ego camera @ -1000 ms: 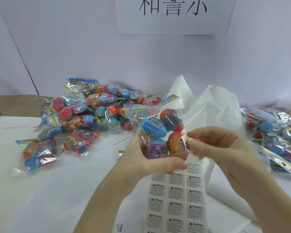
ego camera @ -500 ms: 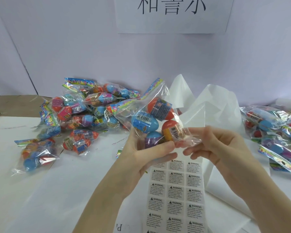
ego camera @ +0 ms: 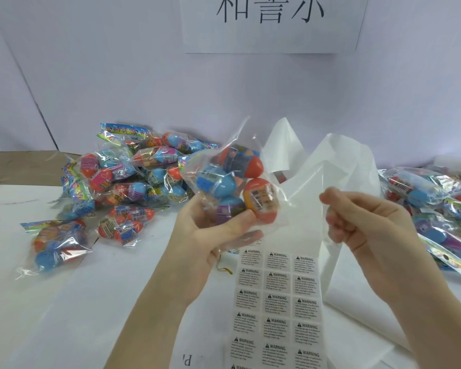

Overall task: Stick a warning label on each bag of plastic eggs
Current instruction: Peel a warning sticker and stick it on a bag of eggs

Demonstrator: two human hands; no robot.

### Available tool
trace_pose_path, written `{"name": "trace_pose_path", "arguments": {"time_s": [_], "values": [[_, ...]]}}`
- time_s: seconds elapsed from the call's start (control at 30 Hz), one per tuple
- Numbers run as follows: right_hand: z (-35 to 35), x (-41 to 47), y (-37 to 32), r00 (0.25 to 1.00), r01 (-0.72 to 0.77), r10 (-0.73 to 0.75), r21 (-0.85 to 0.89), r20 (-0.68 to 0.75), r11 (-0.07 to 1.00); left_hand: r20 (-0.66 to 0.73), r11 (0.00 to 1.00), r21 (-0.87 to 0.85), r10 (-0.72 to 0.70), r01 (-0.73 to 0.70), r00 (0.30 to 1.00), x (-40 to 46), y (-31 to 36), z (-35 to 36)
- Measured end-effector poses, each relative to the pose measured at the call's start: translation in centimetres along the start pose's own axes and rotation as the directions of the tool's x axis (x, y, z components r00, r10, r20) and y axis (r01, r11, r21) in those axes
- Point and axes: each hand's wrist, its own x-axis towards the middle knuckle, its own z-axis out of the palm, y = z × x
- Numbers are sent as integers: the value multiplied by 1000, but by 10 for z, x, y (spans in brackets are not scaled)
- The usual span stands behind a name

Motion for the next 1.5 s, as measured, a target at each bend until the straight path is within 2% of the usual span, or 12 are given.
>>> {"name": "trace_pose_path", "arguments": {"time_s": [0.07,0.17,0.3,0.47,0.6,0.77,0.93,1.03,1.23,1.4,1.5], "values": [[2,-1,-1,999,43,-43,-18,1,999,-43,1000,8,15,-15,999,1,0,0],[13,-6,2,991,34,-18,-118,133,992,-115,995,99,34,-23,993,2,-6,6],[22,-11,7,974,25,28,-231,223,973,-103,990,144,20,-5,994,-2,-17,19],[19,-10,7,969,-34,64,-126,241,991,-42,993,121,-13,18,999,-2,-13,16],[17,-10,8,946,6,12,-56,323,998,46,995,86,-45,41,998,-2,-7,13],[17,-9,10,954,-25,36,-41,296,999,15,996,85,-26,24,1000,-3,-11,16],[17,-10,7,946,-4,41,-116,322,993,3,994,113,6,-6,1000,-2,-11,18],[20,-11,8,946,22,31,-160,324,987,-19,985,172,36,-32,999,-2,-13,17],[21,-11,8,968,51,-18,-126,251,991,-2,964,265,30,-29,1000,-3,-17,19],[20,-7,11,963,87,-55,-109,265,990,10,977,211,5,-7,1000,-3,-16,19],[13,-4,10,946,78,-49,-79,319,994,69,988,155,-24,13,997,-3,-15,16]]}}
